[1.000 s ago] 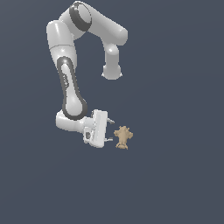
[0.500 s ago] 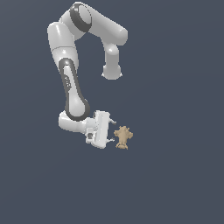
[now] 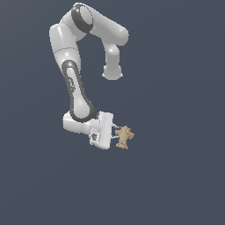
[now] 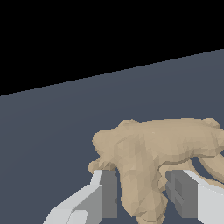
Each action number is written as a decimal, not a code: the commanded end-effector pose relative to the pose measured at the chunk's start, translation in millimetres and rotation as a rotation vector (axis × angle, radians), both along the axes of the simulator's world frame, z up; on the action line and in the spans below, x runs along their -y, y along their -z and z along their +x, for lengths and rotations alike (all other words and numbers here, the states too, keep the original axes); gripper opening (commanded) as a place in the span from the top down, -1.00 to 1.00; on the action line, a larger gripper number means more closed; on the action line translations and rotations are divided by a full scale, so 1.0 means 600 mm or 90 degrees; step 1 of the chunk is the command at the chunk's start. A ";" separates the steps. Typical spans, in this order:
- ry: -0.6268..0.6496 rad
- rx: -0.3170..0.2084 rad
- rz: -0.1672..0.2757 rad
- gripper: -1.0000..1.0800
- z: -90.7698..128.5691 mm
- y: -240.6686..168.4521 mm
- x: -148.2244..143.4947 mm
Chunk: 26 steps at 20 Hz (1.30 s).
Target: Pick up the object and move it to a goal position.
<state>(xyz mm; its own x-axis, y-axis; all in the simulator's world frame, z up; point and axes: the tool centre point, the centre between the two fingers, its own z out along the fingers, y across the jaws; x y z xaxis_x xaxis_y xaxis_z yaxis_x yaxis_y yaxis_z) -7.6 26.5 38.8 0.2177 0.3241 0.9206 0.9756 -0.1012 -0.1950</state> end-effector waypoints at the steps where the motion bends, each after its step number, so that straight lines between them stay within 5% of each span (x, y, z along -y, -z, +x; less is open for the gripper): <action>1: 0.000 0.000 0.000 1.00 0.000 0.000 0.000; 14: 0.000 0.000 0.000 1.00 -0.022 -0.003 0.001; 26: 0.000 0.000 0.001 1.00 -0.119 -0.019 0.006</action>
<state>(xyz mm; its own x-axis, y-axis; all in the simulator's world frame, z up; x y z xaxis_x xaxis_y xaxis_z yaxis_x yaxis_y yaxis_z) -70.7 23.4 48.8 0.2173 0.3228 0.9212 0.9756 -0.1014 -0.1946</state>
